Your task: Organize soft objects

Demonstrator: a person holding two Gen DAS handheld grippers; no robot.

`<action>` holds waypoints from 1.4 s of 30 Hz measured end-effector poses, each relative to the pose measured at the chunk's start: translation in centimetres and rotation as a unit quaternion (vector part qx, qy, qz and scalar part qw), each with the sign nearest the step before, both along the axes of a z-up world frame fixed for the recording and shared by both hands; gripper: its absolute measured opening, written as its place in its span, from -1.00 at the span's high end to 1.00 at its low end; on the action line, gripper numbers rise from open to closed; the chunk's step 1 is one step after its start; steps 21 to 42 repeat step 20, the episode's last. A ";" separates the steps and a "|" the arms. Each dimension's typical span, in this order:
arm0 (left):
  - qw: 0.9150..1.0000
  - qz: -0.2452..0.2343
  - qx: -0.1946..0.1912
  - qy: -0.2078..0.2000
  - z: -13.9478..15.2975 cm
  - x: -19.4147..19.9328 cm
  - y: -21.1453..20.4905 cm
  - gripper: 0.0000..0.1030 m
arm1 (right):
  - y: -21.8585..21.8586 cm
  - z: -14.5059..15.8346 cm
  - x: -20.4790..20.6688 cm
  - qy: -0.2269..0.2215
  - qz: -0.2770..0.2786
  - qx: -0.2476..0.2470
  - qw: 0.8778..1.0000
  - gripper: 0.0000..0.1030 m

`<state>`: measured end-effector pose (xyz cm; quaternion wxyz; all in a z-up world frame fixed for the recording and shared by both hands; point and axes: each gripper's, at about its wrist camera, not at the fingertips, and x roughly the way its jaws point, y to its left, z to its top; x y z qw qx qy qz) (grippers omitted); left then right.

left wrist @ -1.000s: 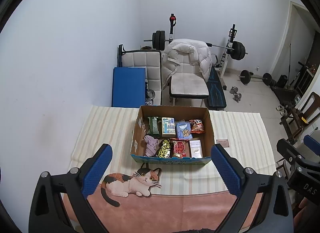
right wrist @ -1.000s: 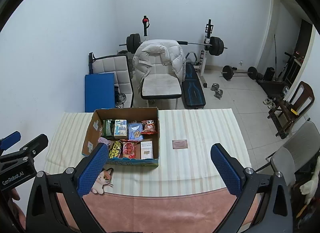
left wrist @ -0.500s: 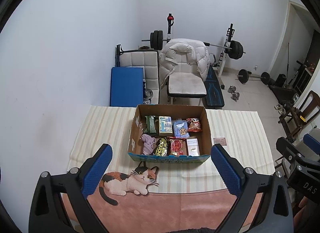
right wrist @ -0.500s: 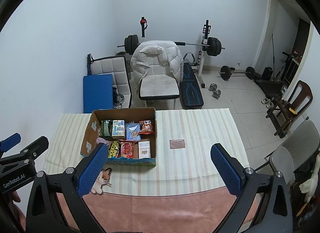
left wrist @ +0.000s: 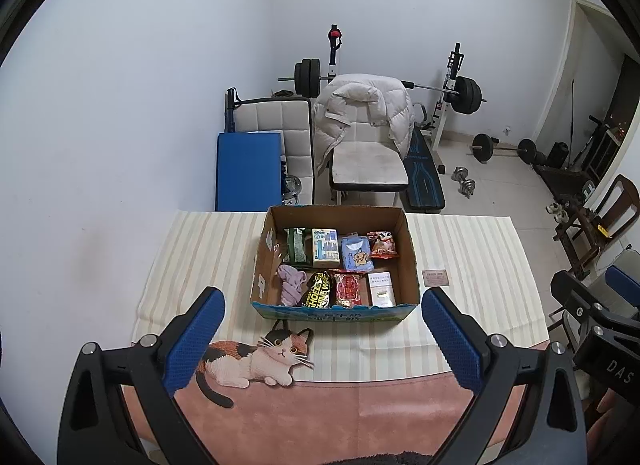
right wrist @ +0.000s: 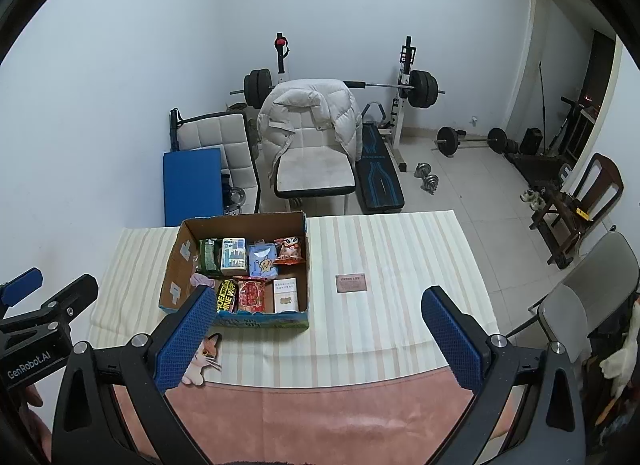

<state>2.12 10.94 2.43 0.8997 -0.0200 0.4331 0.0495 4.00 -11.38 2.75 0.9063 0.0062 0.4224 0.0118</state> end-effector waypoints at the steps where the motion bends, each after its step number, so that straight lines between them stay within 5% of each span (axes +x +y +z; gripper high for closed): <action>1: 1.000 0.000 0.000 0.000 0.0 0.0 0.0 -0.96 | 0.0 0.0 0.0 0.001 -0.001 0.001 1.000 -1.00; 42: 1.000 0.002 -0.005 0.004 -0.6 0.0 0.1 -0.96 | 0.3 -0.2 0.2 0.000 -0.003 -0.001 1.000 -1.00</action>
